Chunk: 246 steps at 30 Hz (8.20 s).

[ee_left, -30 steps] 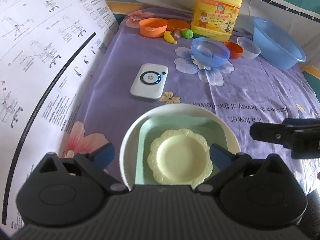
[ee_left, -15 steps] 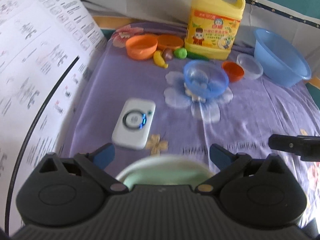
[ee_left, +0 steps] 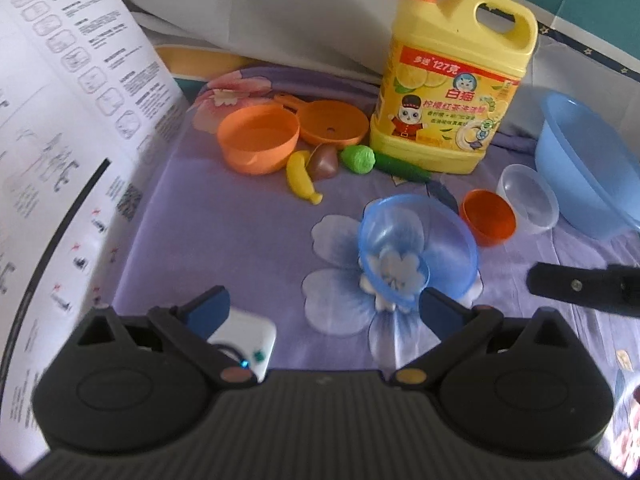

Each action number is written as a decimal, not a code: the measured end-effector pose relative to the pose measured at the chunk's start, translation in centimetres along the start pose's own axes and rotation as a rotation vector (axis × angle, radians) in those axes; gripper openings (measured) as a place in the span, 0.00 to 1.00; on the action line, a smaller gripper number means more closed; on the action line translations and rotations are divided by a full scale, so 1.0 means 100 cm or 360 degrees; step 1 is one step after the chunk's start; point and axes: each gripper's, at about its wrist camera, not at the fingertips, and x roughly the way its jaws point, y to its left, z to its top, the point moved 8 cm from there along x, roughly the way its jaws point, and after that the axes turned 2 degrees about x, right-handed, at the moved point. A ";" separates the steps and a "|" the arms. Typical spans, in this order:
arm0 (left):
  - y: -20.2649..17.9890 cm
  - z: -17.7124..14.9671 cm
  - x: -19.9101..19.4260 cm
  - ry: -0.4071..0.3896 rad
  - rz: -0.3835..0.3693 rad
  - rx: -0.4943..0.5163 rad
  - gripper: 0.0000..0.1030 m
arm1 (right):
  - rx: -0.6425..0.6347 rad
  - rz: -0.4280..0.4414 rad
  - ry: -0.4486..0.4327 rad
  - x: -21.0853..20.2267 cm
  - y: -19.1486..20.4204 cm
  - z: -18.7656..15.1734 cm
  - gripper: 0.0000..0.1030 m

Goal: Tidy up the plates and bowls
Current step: 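Move the right gripper to the blue plastic bowl and grasp its rim, then carry the blue bowl with the right gripper and lower it beside the plate stack, then open the right gripper to release the blue bowl, then move the right gripper to the clear plastic bowl and grasp its rim, then carry the clear bowl with the right gripper and lower it into the blue bowl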

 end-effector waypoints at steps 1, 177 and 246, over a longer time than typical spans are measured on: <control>-0.001 0.003 0.005 0.0005 0.0003 0.0004 1.00 | 0.0013 0.0011 0.0016 0.007 0.001 0.003 0.81; -0.129 0.011 -0.062 -0.0239 -0.0142 0.0425 1.00 | 0.0295 -0.0107 -0.0224 -0.100 -0.137 0.001 1.00; -0.200 0.021 -0.002 -0.0030 -0.0384 0.0476 0.15 | 0.0350 0.0101 -0.0194 -0.045 -0.124 0.018 0.10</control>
